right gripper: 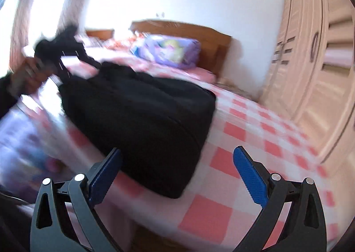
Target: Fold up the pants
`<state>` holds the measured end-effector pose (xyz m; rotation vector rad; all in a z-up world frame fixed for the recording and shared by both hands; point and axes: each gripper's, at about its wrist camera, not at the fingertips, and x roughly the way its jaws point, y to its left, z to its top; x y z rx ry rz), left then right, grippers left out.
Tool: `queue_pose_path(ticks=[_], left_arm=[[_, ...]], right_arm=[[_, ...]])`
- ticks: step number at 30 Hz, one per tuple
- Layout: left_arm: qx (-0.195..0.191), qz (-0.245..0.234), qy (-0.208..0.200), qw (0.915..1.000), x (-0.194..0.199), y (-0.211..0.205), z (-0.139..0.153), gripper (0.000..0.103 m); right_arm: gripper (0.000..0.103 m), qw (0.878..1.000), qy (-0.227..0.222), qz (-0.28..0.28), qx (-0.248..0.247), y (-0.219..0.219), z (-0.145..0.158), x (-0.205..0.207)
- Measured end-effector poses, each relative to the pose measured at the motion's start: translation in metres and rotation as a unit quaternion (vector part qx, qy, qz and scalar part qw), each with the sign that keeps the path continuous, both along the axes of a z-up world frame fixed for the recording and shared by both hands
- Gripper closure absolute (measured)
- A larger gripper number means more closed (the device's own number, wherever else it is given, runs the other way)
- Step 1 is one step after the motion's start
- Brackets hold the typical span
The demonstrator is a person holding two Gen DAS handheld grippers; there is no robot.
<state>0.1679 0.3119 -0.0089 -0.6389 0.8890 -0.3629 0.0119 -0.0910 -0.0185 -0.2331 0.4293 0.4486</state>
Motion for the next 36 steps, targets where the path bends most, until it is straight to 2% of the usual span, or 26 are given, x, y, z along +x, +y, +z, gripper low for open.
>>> queue_pose_path(ticks=[1,3,4,6,8,12,13,15,17,19,22,24,26,27,31,32,34,35,36], left_arm=[[0.039,0.049,-0.008,0.9980,-0.011,0.004,0.008,0.005],[0.119,0.133,-0.038,0.9831,-0.040,0.004,0.034,0.005],[0.135,0.139,-0.059,0.9792,-0.052,-0.003,0.046,0.005],[0.133,0.109,-0.111,0.9788,-0.071,-0.030,0.070,0.005],[0.138,0.048,-0.139,0.9796,-0.076,-0.070,0.084,0.004],[0.198,-0.054,-0.151,0.9670,-0.064,-0.148,0.078,0.004],[0.215,-0.063,-0.145,0.9637,-0.059,-0.160,0.070,0.004],[0.245,-0.064,-0.116,0.9603,-0.051,-0.172,0.045,0.004],[0.276,-0.044,-0.068,0.9577,-0.036,-0.164,0.009,0.004],[0.269,-0.045,-0.116,0.9550,-0.046,-0.157,0.001,0.002],[0.267,-0.046,-0.114,0.9558,-0.048,-0.153,0.001,0.002],[0.263,-0.042,-0.118,0.9566,-0.049,-0.149,-0.001,0.001],[0.255,-0.038,-0.123,0.9583,-0.050,-0.144,-0.003,0.001],[0.253,-0.037,-0.125,0.9586,-0.050,-0.145,-0.003,0.001],[0.252,-0.034,-0.129,0.9585,-0.047,-0.143,-0.005,0.001],[0.252,-0.034,-0.130,0.9584,-0.047,-0.143,-0.005,0.001],[0.249,-0.034,-0.136,0.9582,-0.047,-0.143,-0.005,0.001],[0.248,-0.034,-0.138,0.9583,-0.048,-0.142,-0.006,0.001],[0.246,-0.034,-0.139,0.9584,-0.048,-0.142,-0.006,0.001]], right_arm=[[0.006,0.998,0.018,0.028,0.053,-0.014,0.009,-0.002],[0.005,0.989,0.054,0.058,0.128,-0.032,0.021,0.002],[0.005,0.984,0.070,0.063,0.153,-0.038,0.024,0.009],[0.005,0.977,0.085,0.058,0.186,-0.045,0.027,0.024],[0.005,0.968,0.111,0.077,0.213,-0.039,0.025,0.040],[0.004,0.966,0.139,0.126,0.180,0.001,0.008,0.050],[0.004,0.970,0.144,0.123,0.154,0.014,-0.003,0.050],[0.004,0.979,0.125,0.120,0.112,0.025,-0.017,0.045],[0.004,0.976,0.128,0.136,0.110,0.026,-0.017,0.041],[0.004,0.969,0.153,0.143,0.131,0.021,-0.013,0.044],[0.004,0.960,0.179,0.162,0.143,0.013,-0.001,0.049],[0.004,0.952,0.186,0.176,0.169,0.004,0.015,0.059],[0.004,0.956,0.167,0.165,0.178,-0.003,0.032,0.073],[0.004,0.956,0.168,0.160,0.178,-0.005,0.039,0.087],[0.004,0.944,0.225,0.147,0.190,0.006,0.045,0.166],[0.004,0.933,0.250,0.160,0.203,0.012,0.043,0.183],[0.004,0.898,0.317,0.189,0.238,0.029,0.037,0.218],[0.004,0.885,0.344,0.198,0.242,0.040,0.032,0.232],[0.004,0.882,0.362,0.197,0.229,0.052,0.026,0.244]])
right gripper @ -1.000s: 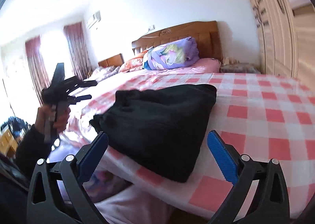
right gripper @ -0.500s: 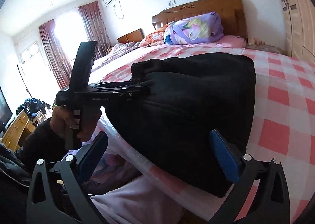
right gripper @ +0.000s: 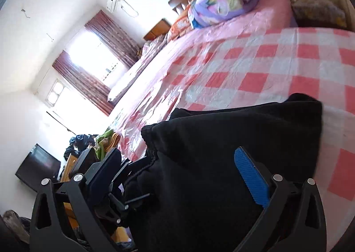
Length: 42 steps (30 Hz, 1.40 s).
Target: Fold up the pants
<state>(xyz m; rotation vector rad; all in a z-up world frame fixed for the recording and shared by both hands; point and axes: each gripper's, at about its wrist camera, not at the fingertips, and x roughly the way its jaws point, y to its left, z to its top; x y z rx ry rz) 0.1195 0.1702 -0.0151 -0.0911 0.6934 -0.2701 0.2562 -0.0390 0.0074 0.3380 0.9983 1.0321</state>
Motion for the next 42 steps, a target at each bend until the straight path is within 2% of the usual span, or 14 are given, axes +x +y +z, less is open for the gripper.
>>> queue_pose_path(ticks=[2,3,5,7,11,15,17,21,26,30,31,35,37,42], left_arm=[[-0.002,-0.003,-0.005,1.0000,-0.002,0.001,0.000,0.001],[-0.002,-0.004,-0.006,1.0000,-0.003,0.001,-0.001,0.001],[-0.007,0.001,-0.006,1.0000,-0.003,0.006,-0.002,0.001],[-0.020,-0.002,-0.007,0.9998,-0.003,0.011,-0.004,0.001],[-0.023,-0.003,-0.009,0.9997,-0.003,0.012,-0.005,0.001],[-0.023,0.003,-0.013,0.9997,-0.004,0.011,-0.006,0.001],[-0.022,0.003,-0.013,0.9997,-0.003,0.011,-0.006,0.001],[-0.018,0.005,-0.009,0.9998,-0.001,0.011,-0.005,0.001],[-0.020,0.004,-0.013,0.9997,-0.003,0.012,-0.006,0.001],[-0.019,0.008,-0.014,0.9997,-0.002,0.011,-0.007,0.001],[-0.017,0.008,-0.012,0.9997,-0.002,0.011,-0.007,0.001],[-0.012,0.004,-0.005,0.9999,0.000,0.011,-0.006,0.001],[-0.013,0.002,-0.004,0.9999,0.000,0.011,-0.005,0.001],[-0.014,0.003,-0.009,0.9999,0.001,0.012,-0.006,0.001]], right_arm=[[0.005,0.994,-0.006,-0.036,-0.100,0.021,-0.018,0.030],[0.006,0.990,0.019,-0.056,-0.126,0.025,-0.030,0.047],[0.007,0.991,0.054,-0.080,-0.096,0.017,-0.036,0.065],[0.005,0.991,0.046,-0.106,-0.070,0.012,-0.019,0.064],[0.004,0.998,0.060,-0.023,0.005,0.035,0.006,0.037],[0.004,0.990,0.102,0.098,-0.030,0.100,-0.014,0.008],[0.004,0.991,0.083,0.075,-0.078,0.120,-0.029,0.014],[0.004,0.989,0.134,0.025,-0.051,0.128,-0.025,0.043],[0.004,0.994,0.086,0.067,-0.010,0.130,0.011,0.016],[0.004,0.993,0.084,0.057,-0.066,0.144,-0.018,0.029],[0.006,0.994,0.083,0.050,-0.049,0.141,-0.025,0.037],[0.005,0.995,0.094,-0.031,-0.017,0.113,-0.007,0.056],[0.004,0.996,0.085,-0.027,0.030,0.091,0.014,0.048],[0.004,0.997,-0.020,-0.057,0.043,0.006,0.057,-0.025]])
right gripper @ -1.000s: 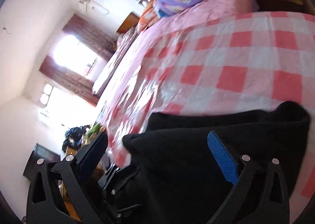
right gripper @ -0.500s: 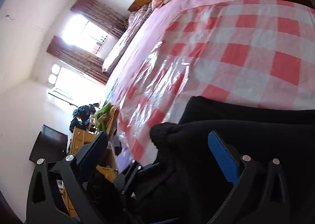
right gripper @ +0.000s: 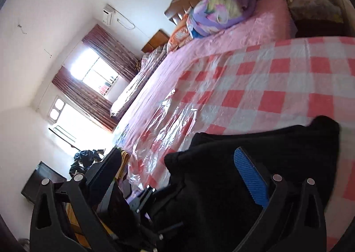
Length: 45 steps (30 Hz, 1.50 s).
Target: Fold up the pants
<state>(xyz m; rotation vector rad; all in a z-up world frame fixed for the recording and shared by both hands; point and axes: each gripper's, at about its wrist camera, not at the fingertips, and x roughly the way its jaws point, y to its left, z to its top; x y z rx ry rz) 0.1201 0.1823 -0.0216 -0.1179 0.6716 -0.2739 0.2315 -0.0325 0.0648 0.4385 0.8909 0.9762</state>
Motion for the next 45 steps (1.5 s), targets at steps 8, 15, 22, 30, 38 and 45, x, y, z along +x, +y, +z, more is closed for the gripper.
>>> queue_pose_path(ticks=[8,15,22,30,38,45], left_arm=[[0.000,0.005,-0.002,1.0000,-0.002,-0.001,0.000,0.001],[0.007,0.016,0.007,0.9998,0.001,-0.005,0.002,0.001],[0.014,0.028,0.012,0.9995,0.001,-0.006,0.005,0.001],[0.093,0.055,0.015,0.9940,0.024,-0.031,0.052,0.002],[0.075,0.032,0.087,0.9929,0.118,-0.028,0.065,0.002],[0.091,0.028,0.164,0.9819,0.145,-0.008,0.015,0.001]], right_arm=[[0.004,0.965,-0.084,-0.113,-0.220,-0.061,-0.074,-0.114],[0.004,0.965,-0.094,-0.104,-0.223,-0.068,-0.107,-0.136],[0.004,0.955,-0.111,-0.105,-0.255,-0.065,-0.095,-0.144],[0.004,0.947,-0.174,-0.111,-0.247,-0.058,-0.046,-0.116],[0.004,0.944,-0.166,-0.004,-0.284,0.018,-0.064,-0.039],[0.004,0.943,-0.152,0.004,-0.297,0.024,-0.082,-0.027]])
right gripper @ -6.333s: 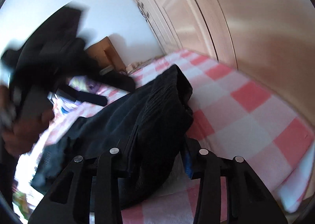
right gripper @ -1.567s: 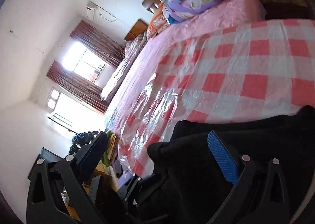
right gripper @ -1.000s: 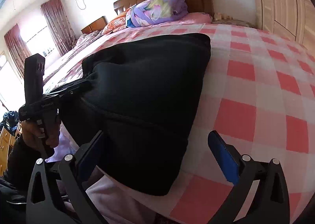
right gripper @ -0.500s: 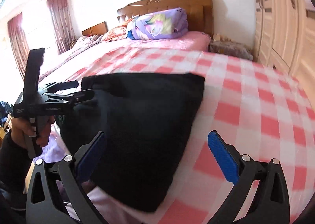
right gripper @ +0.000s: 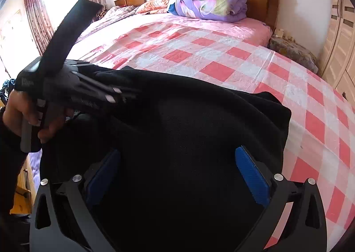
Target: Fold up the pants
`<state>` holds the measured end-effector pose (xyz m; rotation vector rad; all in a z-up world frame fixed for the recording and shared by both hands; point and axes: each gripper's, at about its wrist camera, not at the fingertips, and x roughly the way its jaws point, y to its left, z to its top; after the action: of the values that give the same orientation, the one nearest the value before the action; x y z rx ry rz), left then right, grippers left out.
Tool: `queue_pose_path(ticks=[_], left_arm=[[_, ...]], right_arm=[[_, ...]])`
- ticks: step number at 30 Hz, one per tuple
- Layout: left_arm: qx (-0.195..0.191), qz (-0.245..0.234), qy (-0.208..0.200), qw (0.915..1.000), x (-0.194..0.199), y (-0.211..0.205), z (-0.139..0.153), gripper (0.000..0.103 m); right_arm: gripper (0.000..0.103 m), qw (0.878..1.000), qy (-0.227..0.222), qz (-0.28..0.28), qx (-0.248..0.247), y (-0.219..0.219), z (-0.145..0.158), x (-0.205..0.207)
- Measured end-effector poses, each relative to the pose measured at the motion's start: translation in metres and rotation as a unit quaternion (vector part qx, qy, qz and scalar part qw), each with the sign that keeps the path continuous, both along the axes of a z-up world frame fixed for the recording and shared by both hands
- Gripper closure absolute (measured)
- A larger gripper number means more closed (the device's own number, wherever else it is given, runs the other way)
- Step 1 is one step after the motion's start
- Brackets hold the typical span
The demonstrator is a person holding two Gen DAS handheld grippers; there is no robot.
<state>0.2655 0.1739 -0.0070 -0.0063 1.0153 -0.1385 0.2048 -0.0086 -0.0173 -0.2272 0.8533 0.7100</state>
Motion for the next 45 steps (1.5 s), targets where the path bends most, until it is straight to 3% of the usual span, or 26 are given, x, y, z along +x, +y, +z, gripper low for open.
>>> queue_pose_path(ticks=[2,5,7,9,10,13,14,17,19,21,22,23,24,26,28,30,32,35,38,39,40,41,43,45], left_arm=[[-0.036,0.027,0.004,0.9990,-0.001,0.016,-0.004,0.001],[-0.051,0.032,-0.001,0.9982,-0.003,0.020,-0.005,0.001],[-0.026,0.040,-0.019,0.9987,-0.009,0.015,0.003,0.001],[0.030,0.053,-0.058,0.9965,-0.024,0.004,0.025,0.002],[0.032,0.057,-0.078,0.9948,-0.031,0.002,0.039,0.002],[-0.059,0.041,-0.111,0.9912,-0.041,0.003,0.070,0.002],[-0.069,0.035,-0.111,0.9908,-0.038,-0.001,0.072,0.002],[-0.033,0.021,-0.058,0.9975,-0.018,-0.016,0.041,0.002],[-0.019,0.030,-0.012,0.9993,-0.010,-0.014,0.008,0.002],[-0.059,0.036,-0.034,0.9970,-0.016,-0.001,0.012,0.002],[-0.059,0.058,-0.038,0.9959,-0.017,0.007,0.011,0.002],[-0.053,0.081,-0.021,0.9951,-0.014,0.014,0.004,0.002],[-0.081,0.086,-0.006,0.9930,-0.011,0.023,-0.002,0.001],[-0.106,0.103,-0.021,0.9888,-0.015,0.034,0.001,0.001],[-0.107,0.120,-0.039,0.9862,-0.023,0.038,0.005,0.002],[-0.050,0.158,-0.087,0.9823,-0.050,0.034,0.025,0.002],[-0.032,0.145,-0.137,0.9794,-0.081,0.024,0.047,0.002],[-0.026,0.102,-0.181,0.9777,-0.129,0.004,0.058,0.002],[0.026,0.051,-0.165,0.9846,-0.150,-0.023,0.034,0.002],[0.058,0.046,-0.143,0.9869,-0.150,-0.029,0.015,0.002],[0.063,0.043,-0.133,0.9881,-0.150,-0.030,0.001,0.001],[0.031,0.049,-0.162,0.9851,-0.156,-0.023,-0.004,0.001],[-0.012,0.052,-0.168,0.9843,-0.158,-0.011,-0.009,0.001],[0.009,0.051,-0.153,0.9869,-0.157,-0.015,0.000,0.001]], right_arm=[[0.004,1.000,-0.008,-0.005,0.000,0.001,-0.001,-0.004],[0.004,1.000,-0.006,-0.009,0.009,-0.001,-0.003,-0.001],[0.005,1.000,-0.002,-0.020,0.021,-0.008,0.005,0.001],[0.005,0.999,-0.018,-0.037,0.032,-0.019,0.021,0.004],[0.004,0.998,-0.028,-0.044,0.040,-0.023,0.027,0.007],[0.004,0.995,-0.027,-0.087,0.052,-0.033,0.034,0.035],[0.004,0.994,-0.010,-0.097,0.045,-0.031,0.028,0.048],[0.004,0.993,0.044,-0.111,-0.001,-0.019,-0.008,0.076],[0.004,0.993,0.052,-0.103,0.024,-0.023,-0.016,0.079],[0.004,0.992,0.057,-0.109,0.028,-0.026,-0.016,0.081],[0.004,0.992,0.058,-0.109,0.030,-0.027,-0.017,0.081],[0.004,0.992,0.058,-0.110,0.033,-0.028,-0.018,0.081],[0.004,0.991,0.059,-0.114,0.038,-0.030,-0.017,0.080],[0.004,0.988,0.050,-0.136,0.047,-0.036,-0.015,0.078],[0.005,0.981,0.037,-0.187,0.045,-0.049,-0.008,0.070],[0.004,0.977,0.026,-0.199,0.066,-0.062,0.005,0.049],[0.004,0.980,-0.002,-0.178,0.093,-0.071,0.022,0.012],[0.004,0.989,-0.041,-0.123,0.066,-0.062,0.028,-0.047],[0.004,0.994,-0.059,-0.092,0.004,-0.044,0.007,-0.085],[0.004,0.993,-0.068,-0.093,0.002,-0.043,-0.001,-0.092],[0.004,0.991,-0.076,-0.105,0.029,-0.050,-0.005,-0.096],[0.004,0.991,-0.060,-0.111,0.045,-0.056,-0.008,-0.095],[0.004,0.990,-0.014,-0.124,0.059,-0.063,-0.003,-0.090],[0.004,0.990,-0.034,-0.129,0.048,-0.067,0.012,-0.103]])
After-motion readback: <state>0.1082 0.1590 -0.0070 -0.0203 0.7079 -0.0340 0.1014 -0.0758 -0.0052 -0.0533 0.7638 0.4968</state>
